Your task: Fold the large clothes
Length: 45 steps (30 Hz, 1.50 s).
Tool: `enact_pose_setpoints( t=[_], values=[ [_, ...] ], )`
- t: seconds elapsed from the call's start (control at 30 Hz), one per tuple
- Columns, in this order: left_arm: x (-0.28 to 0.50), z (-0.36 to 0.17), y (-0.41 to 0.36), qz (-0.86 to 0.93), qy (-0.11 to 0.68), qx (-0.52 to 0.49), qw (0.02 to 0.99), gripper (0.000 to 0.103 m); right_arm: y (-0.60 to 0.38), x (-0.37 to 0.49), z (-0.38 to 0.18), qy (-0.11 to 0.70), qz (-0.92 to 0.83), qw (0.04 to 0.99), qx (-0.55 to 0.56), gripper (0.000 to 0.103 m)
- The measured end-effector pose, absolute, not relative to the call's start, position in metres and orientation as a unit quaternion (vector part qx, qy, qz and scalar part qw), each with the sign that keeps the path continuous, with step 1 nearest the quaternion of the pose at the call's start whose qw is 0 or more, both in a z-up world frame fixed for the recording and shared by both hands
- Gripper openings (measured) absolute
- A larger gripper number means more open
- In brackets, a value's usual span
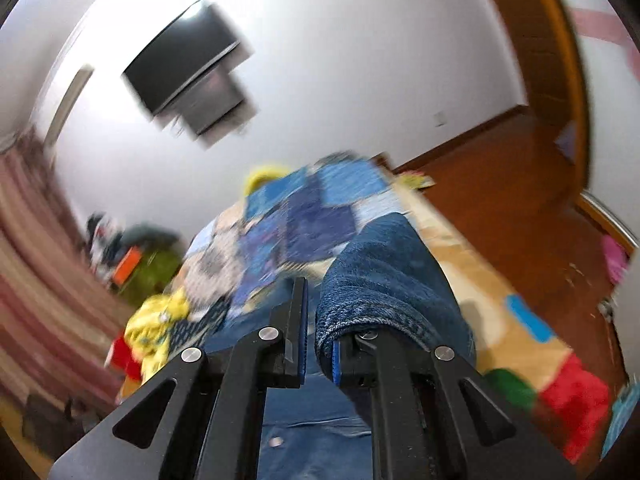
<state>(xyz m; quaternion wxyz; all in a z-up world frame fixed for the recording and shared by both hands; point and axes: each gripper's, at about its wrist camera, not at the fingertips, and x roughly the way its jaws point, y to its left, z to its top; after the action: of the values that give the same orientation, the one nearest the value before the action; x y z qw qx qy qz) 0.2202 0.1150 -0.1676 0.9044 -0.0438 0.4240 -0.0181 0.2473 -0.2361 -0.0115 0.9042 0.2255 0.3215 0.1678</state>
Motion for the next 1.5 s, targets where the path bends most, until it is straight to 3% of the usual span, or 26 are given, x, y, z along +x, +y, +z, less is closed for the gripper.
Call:
enact_pose_setpoints(
  t=[0.23,0.53,0.63,0.77,0.97,1.1,1.23,1.4,1.47,1.5],
  values=[
    [0.210,-0.163,0.135,-0.005,0.420,-0.053,0.906,0.088,-0.131,0.263,-0.097,0.445,0.239,0.847,0.163,0.008],
    [0.211,-0.166,0.126,-0.007,0.427,-0.048,0.903,0.088,-0.096,0.259,-0.169,0.590,0.250,0.759,0.118,0.012],
    [0.214,-0.162,0.115,-0.018,0.427,-0.041,0.903,0.088,-0.104,0.258,-0.178,0.627,0.249,0.727,0.128,0.033],
    [0.223,-0.151,0.091,-0.035,0.421,-0.018,0.906,0.088,-0.125,0.250,-0.159,0.604,0.254,0.743,0.137,0.049],
    [0.247,-0.124,0.039,-0.080,0.399,0.023,0.913,0.092,-0.174,0.244,-0.114,0.529,0.222,0.809,0.133,0.058],
    [0.270,-0.111,-0.006,-0.129,0.392,0.040,0.910,0.094,-0.214,0.228,-0.085,0.463,0.157,0.868,0.087,0.071],
    [0.295,-0.115,-0.058,-0.175,0.404,0.072,0.895,0.094,-0.244,0.213,-0.079,0.426,0.112,0.896,0.062,0.075],
    [0.318,-0.141,-0.121,-0.223,0.428,0.125,0.867,0.094,-0.268,0.208,-0.103,0.436,0.074,0.895,0.049,0.077],
    [0.326,-0.155,-0.140,-0.237,0.436,0.146,0.856,0.087,-0.272,0.209,-0.119,0.452,0.065,0.889,0.044,0.077],
    [0.329,-0.160,-0.147,-0.244,0.438,0.153,0.851,0.077,-0.273,0.210,-0.125,0.459,0.063,0.885,0.044,0.077]
  ],
)
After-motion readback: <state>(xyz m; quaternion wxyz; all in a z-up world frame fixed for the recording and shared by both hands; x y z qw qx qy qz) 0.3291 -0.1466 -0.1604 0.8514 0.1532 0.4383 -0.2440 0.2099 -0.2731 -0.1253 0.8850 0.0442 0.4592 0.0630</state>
